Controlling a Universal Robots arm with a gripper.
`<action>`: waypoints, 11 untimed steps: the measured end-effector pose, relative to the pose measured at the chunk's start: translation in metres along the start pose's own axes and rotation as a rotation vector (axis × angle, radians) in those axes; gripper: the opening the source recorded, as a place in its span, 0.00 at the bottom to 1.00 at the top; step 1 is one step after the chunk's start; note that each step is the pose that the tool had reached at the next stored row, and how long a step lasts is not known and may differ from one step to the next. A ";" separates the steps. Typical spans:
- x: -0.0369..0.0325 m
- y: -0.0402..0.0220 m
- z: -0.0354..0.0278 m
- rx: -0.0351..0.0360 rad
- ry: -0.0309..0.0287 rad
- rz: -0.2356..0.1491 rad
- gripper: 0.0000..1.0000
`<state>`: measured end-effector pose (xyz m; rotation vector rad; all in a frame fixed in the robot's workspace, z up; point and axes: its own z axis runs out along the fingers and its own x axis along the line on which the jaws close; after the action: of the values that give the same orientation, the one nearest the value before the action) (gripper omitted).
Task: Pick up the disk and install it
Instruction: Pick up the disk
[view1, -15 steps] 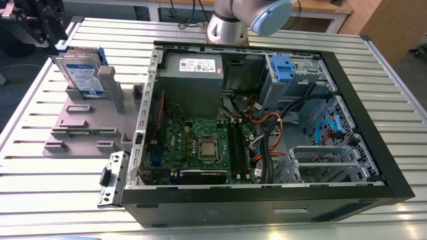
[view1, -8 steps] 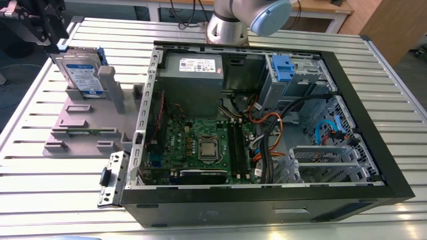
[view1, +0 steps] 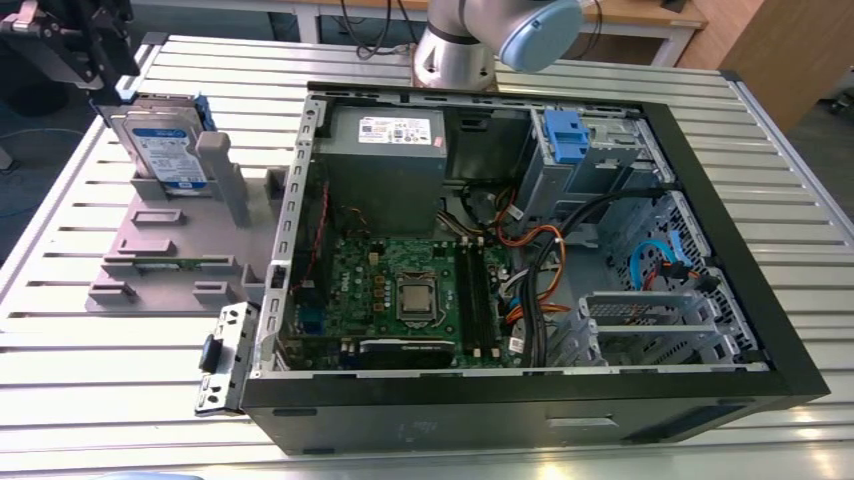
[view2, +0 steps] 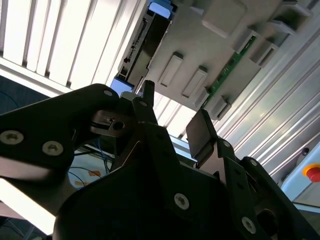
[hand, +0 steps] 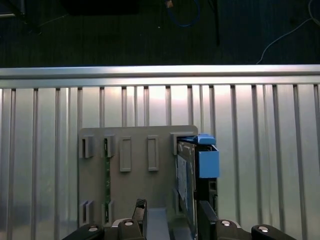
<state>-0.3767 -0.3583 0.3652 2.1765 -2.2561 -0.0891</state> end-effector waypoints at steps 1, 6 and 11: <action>-0.0004 0.0000 0.0002 0.0001 -0.0001 0.000 0.53; -0.0013 0.0000 0.0006 0.0000 0.0000 0.000 0.53; -0.0021 0.0000 0.0010 -0.0001 0.0000 0.000 0.53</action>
<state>-0.3767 -0.3561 0.3643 2.1764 -2.2561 -0.0892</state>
